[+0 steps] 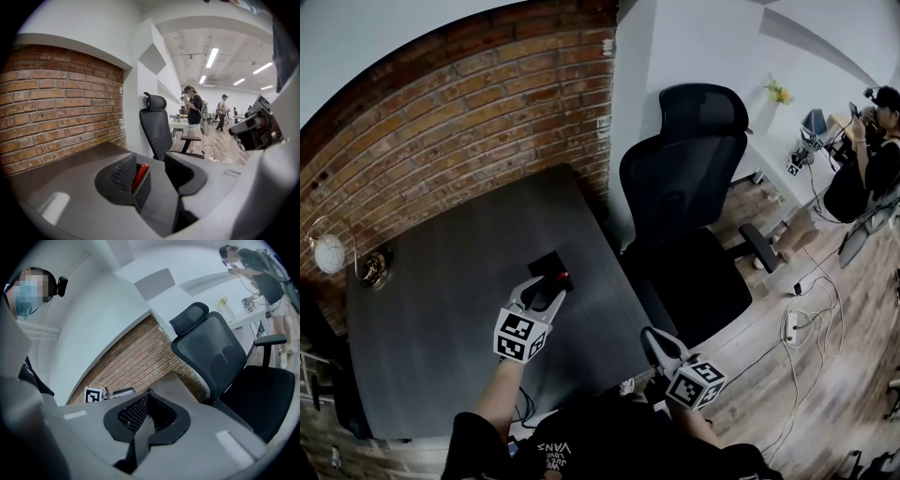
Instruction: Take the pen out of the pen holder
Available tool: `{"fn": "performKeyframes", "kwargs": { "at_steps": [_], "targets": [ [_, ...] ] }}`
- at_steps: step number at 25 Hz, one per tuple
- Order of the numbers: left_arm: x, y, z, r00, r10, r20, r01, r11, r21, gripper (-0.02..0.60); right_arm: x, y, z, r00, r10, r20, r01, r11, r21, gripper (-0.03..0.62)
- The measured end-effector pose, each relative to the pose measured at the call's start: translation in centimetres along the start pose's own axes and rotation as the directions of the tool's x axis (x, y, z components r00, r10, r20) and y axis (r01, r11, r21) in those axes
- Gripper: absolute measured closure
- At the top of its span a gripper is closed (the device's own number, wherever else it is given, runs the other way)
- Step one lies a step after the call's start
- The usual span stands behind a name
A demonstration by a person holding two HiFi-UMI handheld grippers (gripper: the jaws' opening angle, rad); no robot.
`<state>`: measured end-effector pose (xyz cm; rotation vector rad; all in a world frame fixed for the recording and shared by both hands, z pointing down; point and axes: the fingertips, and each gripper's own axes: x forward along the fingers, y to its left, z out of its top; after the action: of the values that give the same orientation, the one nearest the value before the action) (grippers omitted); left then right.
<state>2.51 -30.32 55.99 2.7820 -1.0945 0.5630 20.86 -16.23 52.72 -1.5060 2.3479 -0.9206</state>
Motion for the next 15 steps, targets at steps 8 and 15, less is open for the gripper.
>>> {"fn": "performKeyframes", "kwargs": {
  "at_steps": [8,15],
  "targets": [
    [2.8,-0.2,-1.8,0.996,0.004,-0.094,-0.001,0.999,0.035,0.368,0.2,-1.2,0.2,1.0,0.024,-0.009,-0.024,1.0,0.017,0.594],
    [5.4,0.3,-2.8,0.978,-0.008,-0.207,0.026,0.996,0.081,0.362,0.4,-2.4,0.3,0.999,0.042,-0.022,-0.041,0.999,0.032,0.594]
  ]
}}
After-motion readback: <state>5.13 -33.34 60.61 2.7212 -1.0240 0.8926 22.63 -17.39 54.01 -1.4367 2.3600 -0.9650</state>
